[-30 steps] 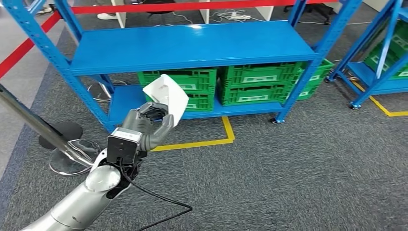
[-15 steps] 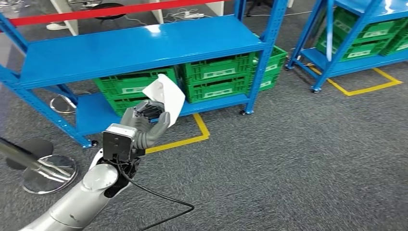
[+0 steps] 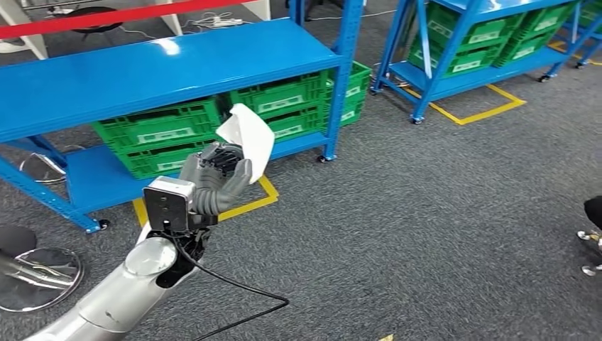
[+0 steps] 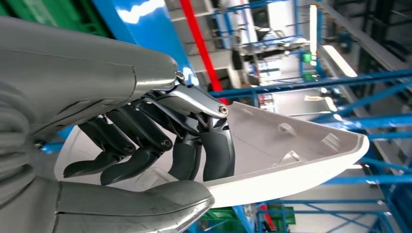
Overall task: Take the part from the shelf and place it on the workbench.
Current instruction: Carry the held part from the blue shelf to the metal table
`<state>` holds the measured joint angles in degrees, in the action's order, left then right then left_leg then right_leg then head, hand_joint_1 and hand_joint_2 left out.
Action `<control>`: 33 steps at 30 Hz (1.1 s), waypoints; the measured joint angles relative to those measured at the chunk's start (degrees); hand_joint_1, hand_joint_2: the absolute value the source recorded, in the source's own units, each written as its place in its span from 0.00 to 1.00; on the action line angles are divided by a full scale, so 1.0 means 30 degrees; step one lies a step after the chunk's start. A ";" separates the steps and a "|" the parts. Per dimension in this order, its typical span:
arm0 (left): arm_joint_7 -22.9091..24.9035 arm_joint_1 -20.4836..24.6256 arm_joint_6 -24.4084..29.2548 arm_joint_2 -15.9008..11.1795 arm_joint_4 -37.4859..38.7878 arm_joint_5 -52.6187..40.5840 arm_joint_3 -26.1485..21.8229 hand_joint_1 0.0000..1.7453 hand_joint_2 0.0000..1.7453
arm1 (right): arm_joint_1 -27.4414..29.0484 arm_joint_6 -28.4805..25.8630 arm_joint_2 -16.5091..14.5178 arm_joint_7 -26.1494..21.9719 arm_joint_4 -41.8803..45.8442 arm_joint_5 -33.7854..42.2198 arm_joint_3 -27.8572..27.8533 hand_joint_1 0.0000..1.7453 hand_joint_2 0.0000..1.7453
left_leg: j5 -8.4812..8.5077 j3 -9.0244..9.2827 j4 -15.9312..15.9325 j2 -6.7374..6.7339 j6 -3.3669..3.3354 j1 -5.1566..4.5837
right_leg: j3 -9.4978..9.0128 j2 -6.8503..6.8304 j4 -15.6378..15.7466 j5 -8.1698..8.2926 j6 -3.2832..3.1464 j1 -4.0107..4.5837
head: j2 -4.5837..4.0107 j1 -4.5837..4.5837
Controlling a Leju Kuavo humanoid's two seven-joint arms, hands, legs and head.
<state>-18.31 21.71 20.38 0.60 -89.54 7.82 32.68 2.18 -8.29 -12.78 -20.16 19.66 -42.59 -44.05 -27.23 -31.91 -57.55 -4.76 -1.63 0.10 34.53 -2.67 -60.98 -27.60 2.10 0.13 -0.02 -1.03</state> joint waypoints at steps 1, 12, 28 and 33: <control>-0.0056 0.0009 0.0035 -0.0015 -0.0037 -0.0132 -0.0053 1.00 1.00 | -0.0029 0.0011 -0.0002 -0.0005 0.0015 -0.0036 -0.0011 0.00 1.00 | -0.0002 -0.0014 -0.0022 -0.0159 0.0079 -0.0066 | -0.0438 -0.0276 0.0807 0.0157 -0.0122 0.0058 | 0.0000 0.0011; -0.0122 -0.0059 -0.0104 -0.0368 -0.0200 -0.0454 -0.0337 1.00 1.00 | -0.0029 0.0040 -0.0035 -0.0022 0.0013 -0.0246 -0.0069 0.00 1.00 | -0.2335 -0.2125 -0.5174 0.1422 0.0736 0.0044 | -0.0301 0.1697 0.1250 0.0602 -0.0980 -0.0040 | 0.0000 0.0178; -0.0391 -0.0209 -0.1355 -0.0085 -0.0286 0.1089 -0.0542 1.00 1.00 | -0.0179 -0.0157 -0.0035 -0.0020 -0.0153 -0.0417 -0.0117 0.00 1.00 | -0.0083 0.0007 -0.0102 0.0479 -0.0003 0.0150 | 0.2288 0.0906 -0.3453 -0.1005 0.0125 -0.0121 | 0.0000 -0.0200; -0.0135 -0.0163 -0.1794 -0.0007 -0.0280 0.2080 -0.0745 1.00 1.00 | -0.0271 -0.0222 -0.0040 -0.0025 -0.0204 -0.0497 -0.0118 0.00 1.00 | -0.0202 0.0094 -0.0119 -0.0381 0.0321 -0.0072 | -0.0134 -0.0301 0.0960 0.0296 -0.0337 0.0123 | 0.0000 -0.0155</control>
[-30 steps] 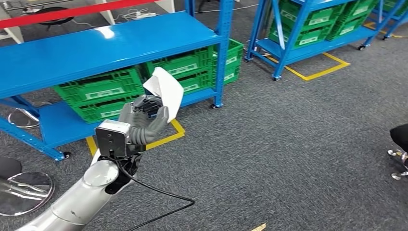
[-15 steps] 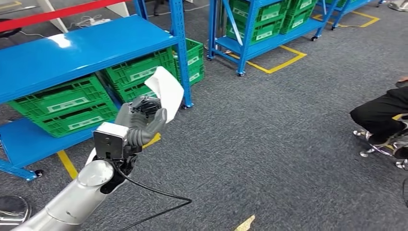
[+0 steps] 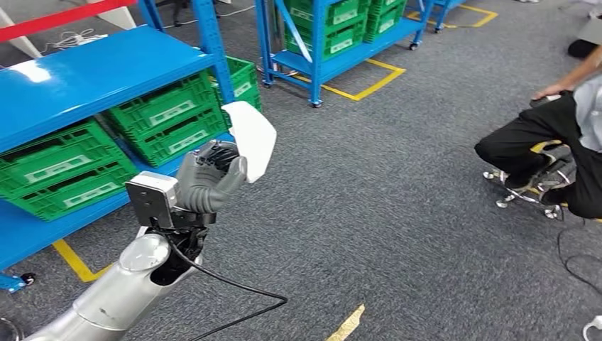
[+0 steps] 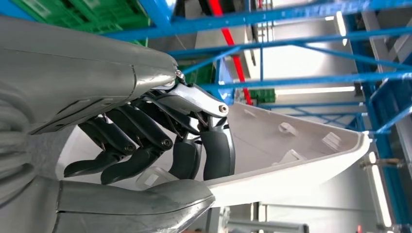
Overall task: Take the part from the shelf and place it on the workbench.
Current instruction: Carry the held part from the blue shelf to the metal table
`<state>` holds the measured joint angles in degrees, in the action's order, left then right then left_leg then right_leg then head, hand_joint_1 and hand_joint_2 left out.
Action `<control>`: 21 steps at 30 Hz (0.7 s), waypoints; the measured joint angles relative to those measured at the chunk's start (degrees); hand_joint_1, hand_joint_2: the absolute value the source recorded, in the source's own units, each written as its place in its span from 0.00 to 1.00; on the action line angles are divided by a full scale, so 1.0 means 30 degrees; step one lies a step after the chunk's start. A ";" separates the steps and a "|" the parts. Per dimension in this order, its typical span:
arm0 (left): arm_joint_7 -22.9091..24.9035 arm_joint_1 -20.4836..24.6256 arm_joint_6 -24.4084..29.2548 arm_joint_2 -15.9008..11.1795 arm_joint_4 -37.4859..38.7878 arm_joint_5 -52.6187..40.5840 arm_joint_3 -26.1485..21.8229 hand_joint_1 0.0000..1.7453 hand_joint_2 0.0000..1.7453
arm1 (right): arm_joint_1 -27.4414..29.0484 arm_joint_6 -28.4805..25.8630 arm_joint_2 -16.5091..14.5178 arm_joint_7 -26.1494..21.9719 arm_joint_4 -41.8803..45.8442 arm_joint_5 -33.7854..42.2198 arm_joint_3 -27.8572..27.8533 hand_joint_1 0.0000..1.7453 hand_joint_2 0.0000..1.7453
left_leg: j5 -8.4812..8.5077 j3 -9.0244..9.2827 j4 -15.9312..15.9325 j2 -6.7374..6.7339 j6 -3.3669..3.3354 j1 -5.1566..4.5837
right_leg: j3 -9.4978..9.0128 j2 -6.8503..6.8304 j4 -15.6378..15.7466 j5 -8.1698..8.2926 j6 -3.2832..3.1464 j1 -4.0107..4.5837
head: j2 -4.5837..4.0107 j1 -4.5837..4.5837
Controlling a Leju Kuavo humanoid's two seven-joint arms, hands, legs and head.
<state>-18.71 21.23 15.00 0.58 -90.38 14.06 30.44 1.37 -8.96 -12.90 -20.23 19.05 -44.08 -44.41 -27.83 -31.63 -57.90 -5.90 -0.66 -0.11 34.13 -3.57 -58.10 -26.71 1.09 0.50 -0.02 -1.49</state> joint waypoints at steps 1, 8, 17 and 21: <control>0.0015 0.0017 -0.0022 0.0002 0.0002 0.0045 -0.0016 1.00 1.00 | -0.0004 -0.0002 0.0000 0.0000 -0.0027 -0.0007 0.0002 0.00 1.00 | -0.0006 0.0022 0.0005 -0.0177 0.0075 -0.0003 | 0.0036 0.0241 0.0021 0.0067 -0.0131 -0.0017 | 0.0000 0.0013; 0.0184 -0.0040 -0.0712 -0.0053 0.0060 0.1174 -0.0299 1.00 1.00 | -0.0044 -0.0027 0.0000 0.0007 -0.0136 -0.0080 -0.0009 0.00 1.00 | -0.2636 -0.2192 -0.5020 0.1775 0.0440 0.0162 | 0.0065 0.1837 0.0155 0.0294 -0.0647 -0.0136 | 0.0000 0.0129; 0.0294 0.0080 -0.1361 -0.0175 0.0129 0.1667 -0.0574 1.00 1.00 | -0.0120 -0.0040 -0.0011 0.0022 -0.0362 -0.0160 -0.0009 0.00 1.00 | 0.0261 -0.0294 0.0020 0.3393 -0.0018 0.0192 | 0.0575 0.3956 0.0026 0.0555 -0.0130 -0.0303 | 0.0000 0.0166; -0.0077 0.0150 -0.1309 -0.0127 0.0191 0.1403 -0.0758 1.00 1.00 | -0.0156 -0.0109 0.0009 0.0020 -0.0435 -0.0168 -0.0015 0.00 1.00 | 0.0377 -0.0155 0.0273 0.2318 -0.0196 0.0270 | 0.1895 0.2004 -0.2267 -0.0712 0.0253 -0.0197 | 0.0000 -0.0066</control>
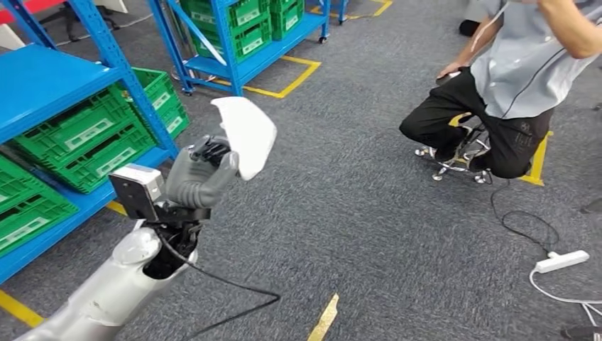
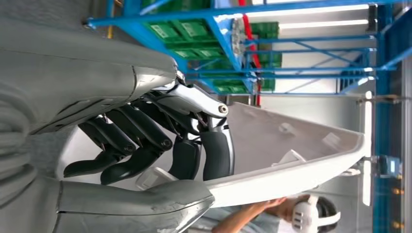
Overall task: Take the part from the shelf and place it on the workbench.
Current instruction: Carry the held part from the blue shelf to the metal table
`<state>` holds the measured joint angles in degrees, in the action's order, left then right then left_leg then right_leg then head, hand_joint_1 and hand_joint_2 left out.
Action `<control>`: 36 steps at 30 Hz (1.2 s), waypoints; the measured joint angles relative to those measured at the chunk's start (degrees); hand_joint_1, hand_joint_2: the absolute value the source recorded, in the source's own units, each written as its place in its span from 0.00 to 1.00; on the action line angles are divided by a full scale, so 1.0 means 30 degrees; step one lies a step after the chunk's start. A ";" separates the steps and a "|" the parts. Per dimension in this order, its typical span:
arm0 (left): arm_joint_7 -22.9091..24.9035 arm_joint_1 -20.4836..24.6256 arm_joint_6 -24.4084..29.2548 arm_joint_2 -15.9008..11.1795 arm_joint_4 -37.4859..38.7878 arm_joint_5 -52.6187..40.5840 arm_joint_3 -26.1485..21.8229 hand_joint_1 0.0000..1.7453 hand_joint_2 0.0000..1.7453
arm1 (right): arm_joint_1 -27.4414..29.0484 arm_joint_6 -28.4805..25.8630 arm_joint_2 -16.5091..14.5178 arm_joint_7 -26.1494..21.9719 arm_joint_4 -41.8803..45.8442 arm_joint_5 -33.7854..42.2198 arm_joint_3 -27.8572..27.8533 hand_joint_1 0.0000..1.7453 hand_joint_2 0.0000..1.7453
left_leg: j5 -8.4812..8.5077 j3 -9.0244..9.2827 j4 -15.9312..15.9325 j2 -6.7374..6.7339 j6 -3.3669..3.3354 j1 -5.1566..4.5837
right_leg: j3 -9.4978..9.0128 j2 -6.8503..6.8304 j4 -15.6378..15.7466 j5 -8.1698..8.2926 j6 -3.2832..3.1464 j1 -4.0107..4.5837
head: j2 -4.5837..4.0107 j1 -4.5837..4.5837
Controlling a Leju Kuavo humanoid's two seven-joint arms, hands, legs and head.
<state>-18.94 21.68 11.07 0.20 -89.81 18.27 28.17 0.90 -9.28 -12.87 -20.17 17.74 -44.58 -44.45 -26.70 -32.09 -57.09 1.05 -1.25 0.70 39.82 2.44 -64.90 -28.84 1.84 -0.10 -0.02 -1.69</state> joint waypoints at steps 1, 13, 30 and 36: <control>-0.0155 -0.0003 0.0057 -0.0018 0.0035 -0.0248 -0.0098 1.00 1.00 | -0.0050 -0.0009 0.0004 0.0000 -0.0005 -0.0005 -0.0002 0.00 1.00 | -0.0015 -0.0003 -0.0006 -0.0305 -0.0021 -0.0011 | 0.0636 -0.0363 -0.1251 -0.0548 0.0088 -0.0029 | 0.0000 -0.0056; -0.1231 0.0282 0.0444 -0.0113 0.0269 -0.2959 -0.0604 1.00 1.00 | -0.0294 0.0290 0.0106 -0.0069 -0.0260 -0.0135 -0.0020 0.00 1.00 | -0.0813 0.0229 -0.0448 -0.2066 0.0708 -0.0094 | -0.1515 -0.1085 0.2304 0.1072 -0.0540 -0.0014 | 0.0000 0.0014; -0.0943 0.0286 0.0437 -0.0004 0.0428 -0.3138 -0.0730 1.00 1.00 | -0.0317 0.0206 0.0129 -0.0080 -0.0508 -0.0109 -0.0035 0.00 1.00 | 0.0161 -0.0052 0.0181 0.0035 -0.0166 -0.0181 | -0.0371 0.0442 0.0590 0.0214 -0.0199 0.0159 | 0.0000 0.0011; -0.0943 0.0200 0.0441 -0.0013 0.0437 -0.3141 -0.0746 1.00 1.00 | -0.0452 0.0181 0.0171 -0.0087 -0.0508 -0.0084 -0.0047 0.00 1.00 | -0.0036 0.0066 0.0166 -0.1619 -0.0055 -0.0212 | 0.0294 -0.0990 -0.0964 0.0105 0.0303 -0.0145 | 0.0000 -0.0069</control>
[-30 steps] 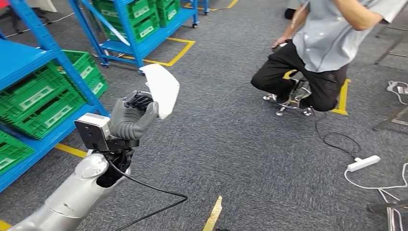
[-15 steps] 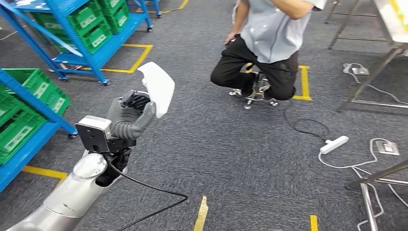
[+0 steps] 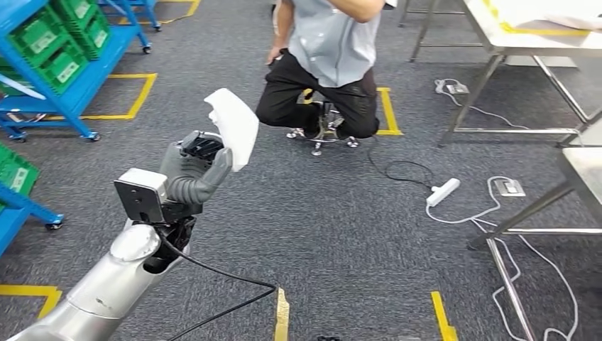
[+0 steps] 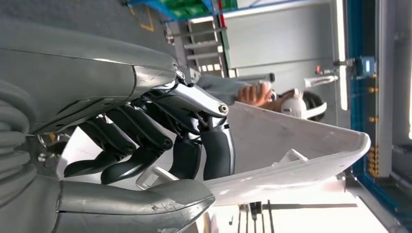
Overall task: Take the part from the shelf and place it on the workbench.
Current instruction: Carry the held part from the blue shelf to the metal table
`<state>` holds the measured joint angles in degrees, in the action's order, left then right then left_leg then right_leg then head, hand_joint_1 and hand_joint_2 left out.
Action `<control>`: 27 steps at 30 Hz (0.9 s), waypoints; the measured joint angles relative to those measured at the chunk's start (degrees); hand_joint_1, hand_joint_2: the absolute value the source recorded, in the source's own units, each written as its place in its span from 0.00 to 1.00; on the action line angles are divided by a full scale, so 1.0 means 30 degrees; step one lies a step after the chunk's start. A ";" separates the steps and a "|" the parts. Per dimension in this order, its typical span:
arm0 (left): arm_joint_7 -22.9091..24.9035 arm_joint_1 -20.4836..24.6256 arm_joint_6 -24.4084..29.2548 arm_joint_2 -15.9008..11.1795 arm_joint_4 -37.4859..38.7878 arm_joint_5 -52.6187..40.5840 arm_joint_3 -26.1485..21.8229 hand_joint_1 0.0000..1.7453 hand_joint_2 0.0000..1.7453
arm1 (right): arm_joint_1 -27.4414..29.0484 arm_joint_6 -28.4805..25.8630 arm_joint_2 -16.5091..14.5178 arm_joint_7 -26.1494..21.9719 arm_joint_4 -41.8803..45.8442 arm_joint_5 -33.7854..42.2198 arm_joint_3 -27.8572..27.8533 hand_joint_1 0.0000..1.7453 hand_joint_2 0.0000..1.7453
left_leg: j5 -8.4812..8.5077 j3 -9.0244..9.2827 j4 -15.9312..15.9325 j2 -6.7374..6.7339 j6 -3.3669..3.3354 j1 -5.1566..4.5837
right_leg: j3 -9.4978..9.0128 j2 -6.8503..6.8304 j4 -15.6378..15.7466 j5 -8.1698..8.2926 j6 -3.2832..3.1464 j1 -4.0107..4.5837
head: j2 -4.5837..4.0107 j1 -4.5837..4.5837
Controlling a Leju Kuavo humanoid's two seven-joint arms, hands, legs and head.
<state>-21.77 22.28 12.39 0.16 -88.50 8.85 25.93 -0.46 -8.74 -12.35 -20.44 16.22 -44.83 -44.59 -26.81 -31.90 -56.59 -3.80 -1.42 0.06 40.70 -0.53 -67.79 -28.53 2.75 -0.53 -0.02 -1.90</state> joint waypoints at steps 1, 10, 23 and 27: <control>0.0000 0.0005 0.0004 0.0002 0.0000 -0.0013 -0.0005 1.00 1.00 | 0.0007 -0.0004 0.0011 0.0013 -0.0004 -0.0009 -0.0002 0.00 1.00 | -0.0067 0.0050 -0.0015 -0.0201 0.0092 -0.0027 | -0.0781 -0.0420 0.1363 0.0455 0.0002 0.0032 | 0.0000 -0.0007; -0.0011 0.0072 0.0142 -0.0069 0.0013 -0.0302 -0.0051 1.00 1.00 | 0.0055 -0.0022 0.0031 0.0040 -0.0066 -0.0140 -0.0005 0.00 1.00 | -0.2053 -0.0910 -0.2864 0.0629 0.0797 0.0055 | -0.1977 0.0283 0.3436 0.0970 -0.1050 0.0072 | 0.0000 0.0221; -0.0004 0.0154 0.0189 -0.0208 0.0029 -0.0601 -0.0262 1.00 1.00 | 0.0191 0.0009 0.0040 0.0095 -0.0095 -0.0238 -0.0005 0.00 1.00 | 0.0075 -0.0334 -0.0270 0.1992 0.0174 0.0168 | -0.1306 0.2571 0.2941 0.0862 -0.0497 0.0123 | 0.0000 0.0253; 0.0000 0.0152 0.0189 -0.0226 0.0031 -0.0603 -0.0279 1.00 1.00 | 0.0079 -0.0007 0.0077 0.0095 -0.0095 -0.0233 -0.0005 0.00 1.00 | 0.0091 -0.0284 -0.0175 0.0861 -0.0005 0.0087 | 0.0859 0.0490 -0.1518 -0.1201 -0.0252 0.0163 | 0.0000 0.0155</control>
<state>-21.77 22.73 12.96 -0.52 -88.41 7.04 25.09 -0.22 -8.76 -12.12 -20.15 15.93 -45.53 -44.61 -26.54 -32.75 -57.11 -1.22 -1.43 0.32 43.28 0.94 -72.35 -32.13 2.00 -0.04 -0.02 -1.43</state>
